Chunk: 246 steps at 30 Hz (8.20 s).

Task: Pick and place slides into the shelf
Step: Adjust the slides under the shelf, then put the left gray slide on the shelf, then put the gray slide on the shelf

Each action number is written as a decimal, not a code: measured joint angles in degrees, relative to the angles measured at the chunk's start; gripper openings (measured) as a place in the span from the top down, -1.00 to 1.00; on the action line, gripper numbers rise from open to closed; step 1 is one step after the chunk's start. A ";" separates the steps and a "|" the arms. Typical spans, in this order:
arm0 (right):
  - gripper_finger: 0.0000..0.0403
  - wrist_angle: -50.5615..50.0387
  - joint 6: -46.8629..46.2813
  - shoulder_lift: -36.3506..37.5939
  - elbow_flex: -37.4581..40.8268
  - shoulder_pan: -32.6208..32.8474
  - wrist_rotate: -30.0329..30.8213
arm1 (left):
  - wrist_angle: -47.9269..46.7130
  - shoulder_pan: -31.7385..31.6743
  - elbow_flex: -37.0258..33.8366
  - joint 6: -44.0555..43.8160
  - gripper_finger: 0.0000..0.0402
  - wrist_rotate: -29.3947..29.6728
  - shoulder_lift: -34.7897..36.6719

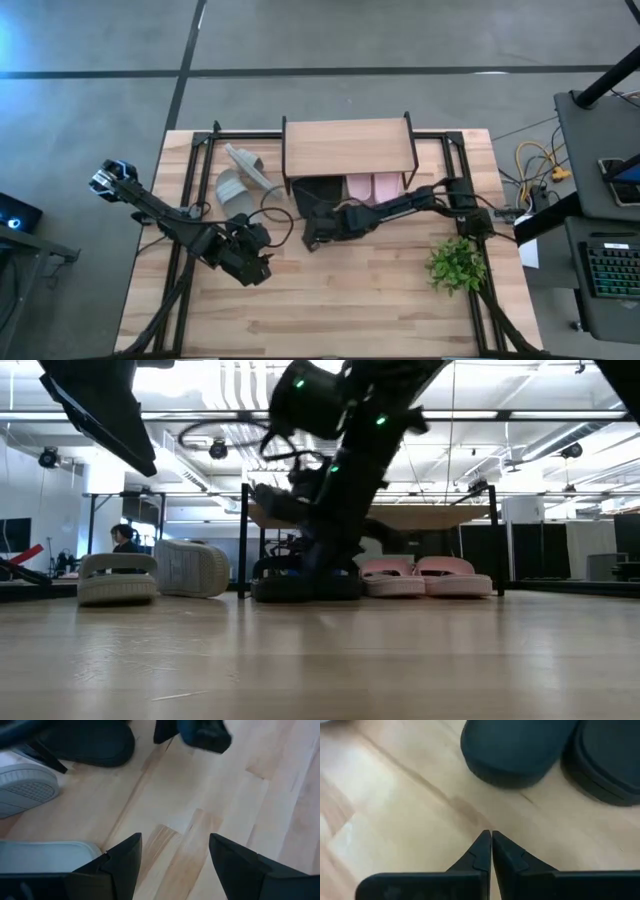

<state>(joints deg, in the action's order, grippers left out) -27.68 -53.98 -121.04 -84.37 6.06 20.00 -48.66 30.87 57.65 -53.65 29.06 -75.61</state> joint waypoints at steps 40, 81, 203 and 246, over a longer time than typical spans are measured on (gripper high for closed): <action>0.96 -5.20 31.74 6.50 -17.34 3.38 -4.55 | -41.49 2.80 1.92 -33.24 -0.08 -5.54 4.41; -0.18 -28.80 5.93 32.19 -9.83 1.77 19.07 | -23.64 -31.18 -15.73 12.30 0.05 6.57 -0.21; -0.18 -42.71 4.48 46.89 -8.32 -9.31 29.08 | -11.04 -47.65 62.62 50.95 0.09 8.61 -42.36; -0.18 -42.34 4.97 46.89 -8.17 -12.13 29.10 | -40.50 -43.87 7.94 8.87 0.08 -1.48 -14.59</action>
<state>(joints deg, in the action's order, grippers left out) -70.02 -49.01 -74.15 -92.53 -6.07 49.10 -89.17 -12.99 65.59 -44.77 27.58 -90.19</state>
